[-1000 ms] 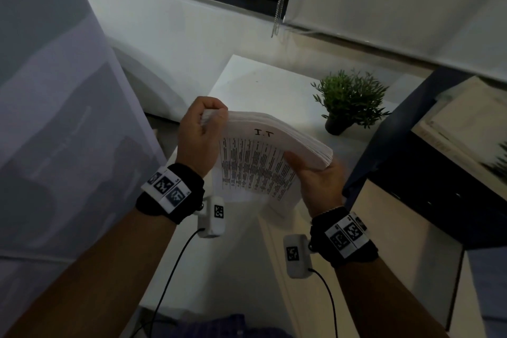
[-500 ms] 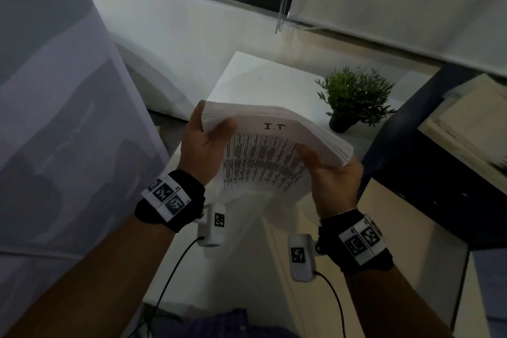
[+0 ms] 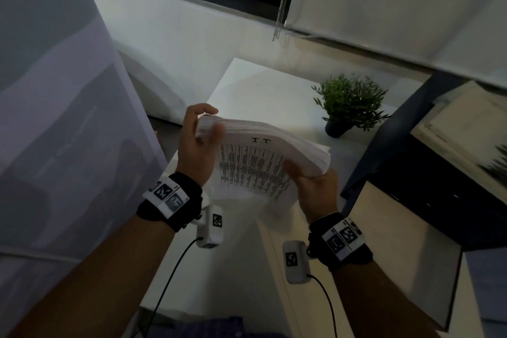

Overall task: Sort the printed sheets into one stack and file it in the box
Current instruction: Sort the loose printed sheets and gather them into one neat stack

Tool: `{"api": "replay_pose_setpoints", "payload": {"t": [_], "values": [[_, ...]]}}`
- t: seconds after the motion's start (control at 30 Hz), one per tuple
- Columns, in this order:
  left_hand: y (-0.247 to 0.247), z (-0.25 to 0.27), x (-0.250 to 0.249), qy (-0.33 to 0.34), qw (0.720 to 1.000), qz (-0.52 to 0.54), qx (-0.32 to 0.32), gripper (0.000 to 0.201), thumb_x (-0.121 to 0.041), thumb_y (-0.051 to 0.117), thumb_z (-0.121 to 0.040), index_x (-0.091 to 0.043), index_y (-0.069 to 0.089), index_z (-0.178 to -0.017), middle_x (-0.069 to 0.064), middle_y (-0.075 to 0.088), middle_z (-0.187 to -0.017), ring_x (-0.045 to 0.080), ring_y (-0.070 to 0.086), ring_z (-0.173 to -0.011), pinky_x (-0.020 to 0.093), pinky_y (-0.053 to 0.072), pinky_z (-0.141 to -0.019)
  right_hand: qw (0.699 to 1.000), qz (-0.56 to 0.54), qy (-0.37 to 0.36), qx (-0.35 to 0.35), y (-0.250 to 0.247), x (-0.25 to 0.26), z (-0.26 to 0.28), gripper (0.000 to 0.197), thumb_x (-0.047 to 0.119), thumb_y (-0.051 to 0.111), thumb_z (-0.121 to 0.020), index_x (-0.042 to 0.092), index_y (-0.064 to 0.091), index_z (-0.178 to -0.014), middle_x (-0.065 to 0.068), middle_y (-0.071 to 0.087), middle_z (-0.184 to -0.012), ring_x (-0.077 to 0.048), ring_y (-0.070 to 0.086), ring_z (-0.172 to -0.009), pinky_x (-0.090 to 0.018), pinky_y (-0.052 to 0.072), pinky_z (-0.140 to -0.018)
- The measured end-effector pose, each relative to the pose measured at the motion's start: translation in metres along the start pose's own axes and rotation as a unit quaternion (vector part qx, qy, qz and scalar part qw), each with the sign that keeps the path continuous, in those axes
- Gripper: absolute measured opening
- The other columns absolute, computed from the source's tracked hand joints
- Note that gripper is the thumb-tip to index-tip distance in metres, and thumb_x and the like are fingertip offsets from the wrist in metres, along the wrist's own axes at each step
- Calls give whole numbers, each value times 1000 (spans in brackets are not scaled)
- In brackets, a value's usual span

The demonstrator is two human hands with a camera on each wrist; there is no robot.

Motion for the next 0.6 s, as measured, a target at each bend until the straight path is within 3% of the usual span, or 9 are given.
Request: {"api": "replay_pose_setpoints", "payload": {"t": [0.07,0.13,0.17,0.27,0.37,0.43,0.47,0.53,0.6], "values": [[-3,5,9,-35,998,-17,42,47,-30,81,-73,-13,50,-104,-12,65,-94,-4,61,-85,13,50,-72,1000,3,7,-4,1,1,-3,31,-1,75,-81,25,73,-98,16,77,-90,-4,72,-88,-24,58,-80],[-4,8,14,-59,997,-35,31,41,-10,80,-72,-17,56,-104,-22,71,-87,-12,63,-85,7,49,-73,1000,-7,2,-11,1,3,-5,27,-2,74,-82,19,73,-99,13,77,-89,-6,73,-88,-24,59,-79],[-5,9,18,-53,997,-52,18,36,-4,78,-75,-12,60,-106,-21,72,-86,-12,64,-84,7,49,-73,1000,-11,-2,-14,0,4,-4,26,-2,74,-82,19,74,-98,13,77,-89,-6,73,-87,-24,59,-79],[-12,24,42,-79,994,-78,17,39,-13,74,-80,1,61,-114,-9,67,-99,-12,64,-89,8,48,-76,1000,12,23,-16,-2,-15,5,34,1,77,-81,33,73,-92,17,77,-88,-5,73,-87,-26,60,-80],[-14,47,75,-155,982,-103,43,45,-29,70,-82,-6,62,-121,-9,68,-109,-2,64,-103,22,52,-92,990,61,125,-13,-3,-48,17,26,11,80,-80,35,72,-87,11,75,-89,-18,72,-89,-39,61,-84],[-10,49,77,-184,977,-98,32,32,-22,70,-86,-12,64,-115,-14,68,-103,6,67,-101,21,54,-88,984,72,162,-16,-4,-56,16,23,11,79,-82,31,70,-89,11,72,-93,-9,70,-86,-42,59,-88],[-8,44,74,-181,977,-108,30,27,-19,70,-86,-14,64,-112,-17,67,-99,4,67,-96,13,53,-80,984,63,167,-18,-4,-54,12,24,10,78,-82,31,69,-89,12,71,-93,-3,68,-83,-38,59,-87],[-6,31,64,-171,976,-134,34,26,-20,71,-86,-20,61,-110,-21,64,-94,-10,65,-82,3,48,-66,987,49,154,-2,-5,-49,3,23,11,78,-82,30,68,-92,15,70,-93,3,67,-82,-26,58,-81],[-5,20,59,-177,973,-143,44,28,-26,73,-85,-21,63,-111,-17,67,-94,-10,65,-80,8,51,-67,986,68,152,3,-7,-48,-4,23,19,79,-82,25,68,-101,17,70,-95,6,67,-81,-17,58,-77]]}}
Point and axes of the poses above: each hand's wrist, its own z-axis away from the middle knuckle, its own y-axis out of the palm, x = y × z, the point moved 1 cm from there along -z, towards the middle knuckle
